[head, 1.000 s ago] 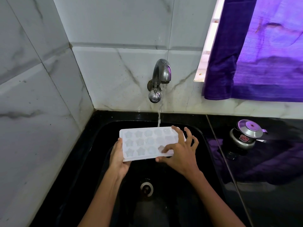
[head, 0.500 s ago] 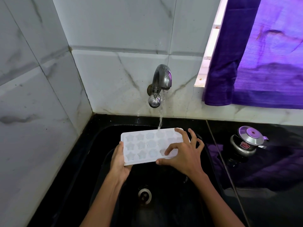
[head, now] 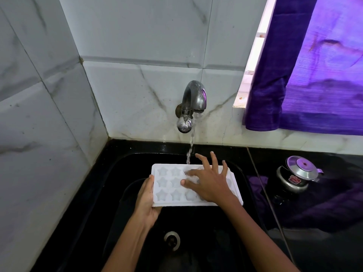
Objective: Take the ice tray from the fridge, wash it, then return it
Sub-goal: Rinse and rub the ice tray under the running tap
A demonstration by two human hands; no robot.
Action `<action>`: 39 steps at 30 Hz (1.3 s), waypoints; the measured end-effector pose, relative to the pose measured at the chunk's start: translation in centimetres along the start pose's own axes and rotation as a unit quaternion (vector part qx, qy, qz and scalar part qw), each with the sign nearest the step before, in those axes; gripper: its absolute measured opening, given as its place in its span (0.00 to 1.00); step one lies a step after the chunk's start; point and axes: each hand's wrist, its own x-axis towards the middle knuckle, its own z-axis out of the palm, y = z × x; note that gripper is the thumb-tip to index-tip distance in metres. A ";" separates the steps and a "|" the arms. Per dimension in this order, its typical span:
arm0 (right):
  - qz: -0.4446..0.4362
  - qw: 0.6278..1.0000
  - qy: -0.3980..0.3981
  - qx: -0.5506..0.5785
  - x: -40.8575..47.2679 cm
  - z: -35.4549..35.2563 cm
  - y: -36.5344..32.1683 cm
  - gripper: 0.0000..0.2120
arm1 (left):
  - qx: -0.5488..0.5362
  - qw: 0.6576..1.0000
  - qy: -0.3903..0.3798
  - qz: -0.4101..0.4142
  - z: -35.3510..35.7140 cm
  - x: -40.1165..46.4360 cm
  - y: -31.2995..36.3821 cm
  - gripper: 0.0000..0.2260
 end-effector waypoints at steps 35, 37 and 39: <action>-0.064 0.997 0.002 -0.046 0.6 -2.2 -1.5 0.13 | -0.008 1.000 0.004 -0.007 -0.9 -0.4 -0.1 0.22; -0.057 0.996 0.060 -0.017 0.5 -2.1 -1.4 0.12 | -0.016 1.000 0.006 -0.007 -0.9 -0.4 -0.2 0.21; -0.038 0.993 0.112 0.016 0.3 -2.1 -1.1 0.12 | -0.020 1.000 0.011 -0.010 -0.9 -0.3 0.0 0.20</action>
